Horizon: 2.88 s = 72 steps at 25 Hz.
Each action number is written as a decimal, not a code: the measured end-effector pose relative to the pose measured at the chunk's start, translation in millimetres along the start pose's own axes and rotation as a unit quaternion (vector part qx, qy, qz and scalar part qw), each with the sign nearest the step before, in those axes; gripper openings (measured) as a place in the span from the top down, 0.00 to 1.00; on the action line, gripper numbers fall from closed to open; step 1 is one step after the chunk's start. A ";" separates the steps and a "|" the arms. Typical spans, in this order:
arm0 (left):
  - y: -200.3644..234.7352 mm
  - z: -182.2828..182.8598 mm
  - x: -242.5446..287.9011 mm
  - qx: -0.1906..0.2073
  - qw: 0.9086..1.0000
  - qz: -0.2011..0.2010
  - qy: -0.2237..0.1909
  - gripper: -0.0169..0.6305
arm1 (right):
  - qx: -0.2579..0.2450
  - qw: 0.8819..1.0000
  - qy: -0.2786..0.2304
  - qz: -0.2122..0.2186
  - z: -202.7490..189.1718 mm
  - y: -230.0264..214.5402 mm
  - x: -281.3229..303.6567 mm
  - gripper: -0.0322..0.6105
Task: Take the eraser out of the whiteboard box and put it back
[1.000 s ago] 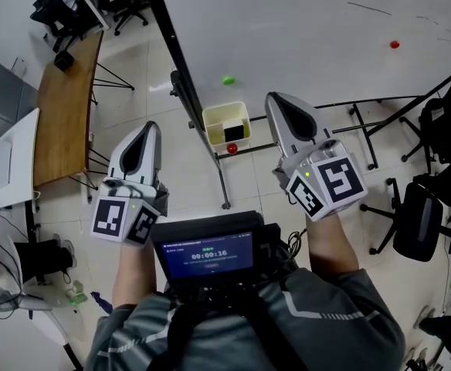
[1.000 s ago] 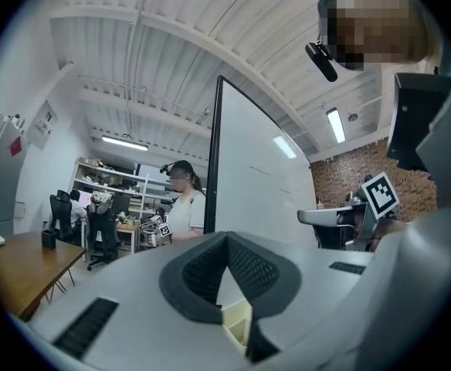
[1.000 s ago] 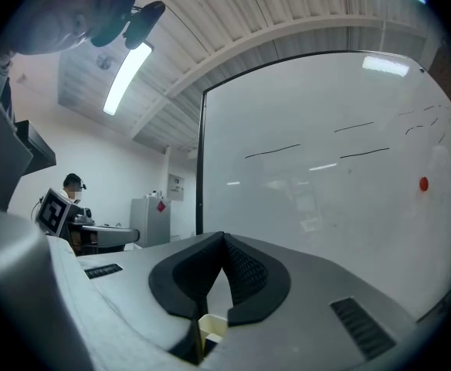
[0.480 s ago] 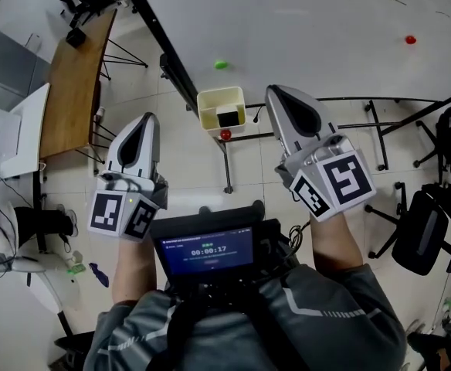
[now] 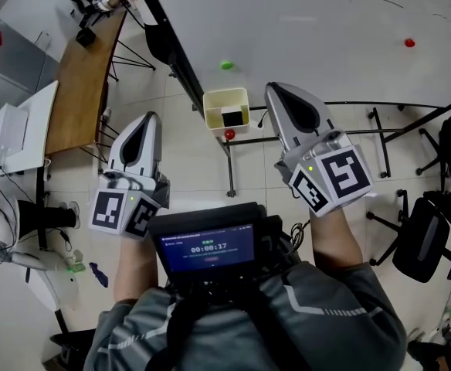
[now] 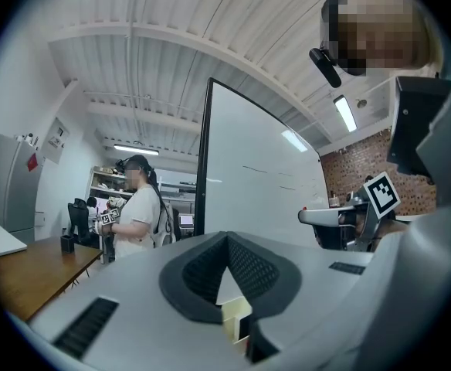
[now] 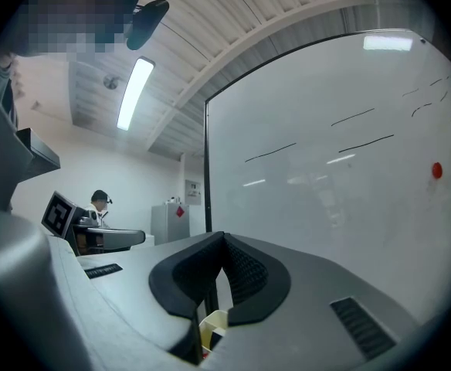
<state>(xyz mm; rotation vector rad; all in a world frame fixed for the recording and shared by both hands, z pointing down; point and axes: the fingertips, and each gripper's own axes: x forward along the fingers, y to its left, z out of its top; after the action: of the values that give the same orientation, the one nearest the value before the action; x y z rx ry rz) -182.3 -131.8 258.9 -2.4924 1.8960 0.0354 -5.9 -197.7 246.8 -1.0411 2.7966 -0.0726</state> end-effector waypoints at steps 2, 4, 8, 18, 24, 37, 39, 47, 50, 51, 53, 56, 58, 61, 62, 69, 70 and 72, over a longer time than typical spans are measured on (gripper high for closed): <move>2.6 -0.2 -0.6 0.000 1.000 -0.002 -0.002 0.92 | -0.002 1.000 0.000 -0.002 0.2 1.5 2.2 0.91; 5.3 -0.5 -1.2 -0.001 1.000 -0.004 -0.002 0.92 | -0.003 1.000 0.001 -0.005 -0.1 3.3 4.0 0.91; 10.9 3.6 -0.8 0.000 1.000 -0.010 -0.007 0.92 | -0.005 1.000 -0.001 -0.008 1.6 6.6 8.0 0.91; 16.5 6.2 3.1 0.004 1.000 -0.020 -0.008 0.92 | -0.007 1.000 -0.003 -0.017 4.1 8.4 12.6 0.91; 11.7 5.5 4.4 0.003 1.000 -0.019 0.000 0.92 | -0.003 1.000 -0.003 -0.019 5.7 5.1 7.3 0.91; -26.2 -5.0 -43.5 -0.009 1.000 -0.022 -0.004 0.92 | -0.017 1.000 0.009 -0.001 3.9 36.5 -32.2 0.91; -29.1 -2.7 -68.3 -0.016 0.999 -0.031 -0.011 0.92 | -0.027 1.000 0.009 -0.012 9.6 57.7 -46.1 0.91; -42.1 -2.2 -159.3 -0.029 0.996 -0.084 -0.013 0.92 | -0.046 0.995 0.043 -0.082 11.8 132.8 -119.0 0.91; -58.8 -1.9 -180.7 -0.046 0.994 -0.095 -0.020 0.92 | -0.056 0.993 0.050 -0.094 18.5 152.0 -149.9 0.91; -65.5 -0.1 -187.6 -0.046 0.994 -0.098 -0.023 0.92 | -0.058 0.992 0.050 -0.096 21.7 156.7 -160.0 0.91; -77.3 3.6 -199.1 -0.047 0.993 -0.101 -0.026 0.92 | -0.059 0.992 0.047 -0.102 28.4 161.8 -178.8 0.91; -94.2 6.6 -207.8 -0.047 0.993 -0.103 -0.027 0.92 | -0.053 0.992 0.039 -0.111 35.6 161.7 -205.8 0.91; -108.4 6.5 -212.1 -0.047 0.994 -0.101 -0.025 0.92 | -0.051 0.991 0.037 -0.115 38.1 157.9 -226.4 0.91; -137.3 9.0 -216.1 -0.043 0.994 -0.097 -0.024 0.92 | -0.042 0.992 0.030 -0.118 43.8 144.5 -260.9 0.91; -149.5 10.7 -215.5 -0.041 0.994 -0.096 -0.026 0.92 | -0.041 0.992 0.028 -0.119 46.1 137.5 -273.6 0.91; -252.4 26.7 -202.2 -0.035 0.995 -0.082 -0.034 0.92 | -0.040 0.993 0.018 -0.110 72.7 78.2 -366.7 0.91; -266.4 30.6 -200.7 -0.033 0.996 -0.080 -0.036 0.92 | -0.041 0.993 0.016 -0.107 77.7 70.8 -378.4 0.91; -293.2 35.1 -196.2 -0.031 0.996 -0.077 -0.037 0.92 | -0.044 0.994 0.013 -0.098 85.8 57.3 -399.7 0.91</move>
<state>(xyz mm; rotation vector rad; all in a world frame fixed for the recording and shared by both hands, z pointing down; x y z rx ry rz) 47.4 136.3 226.7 -2.6293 1.6971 0.1865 269.2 107.6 208.1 -1.3418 2.7344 0.0144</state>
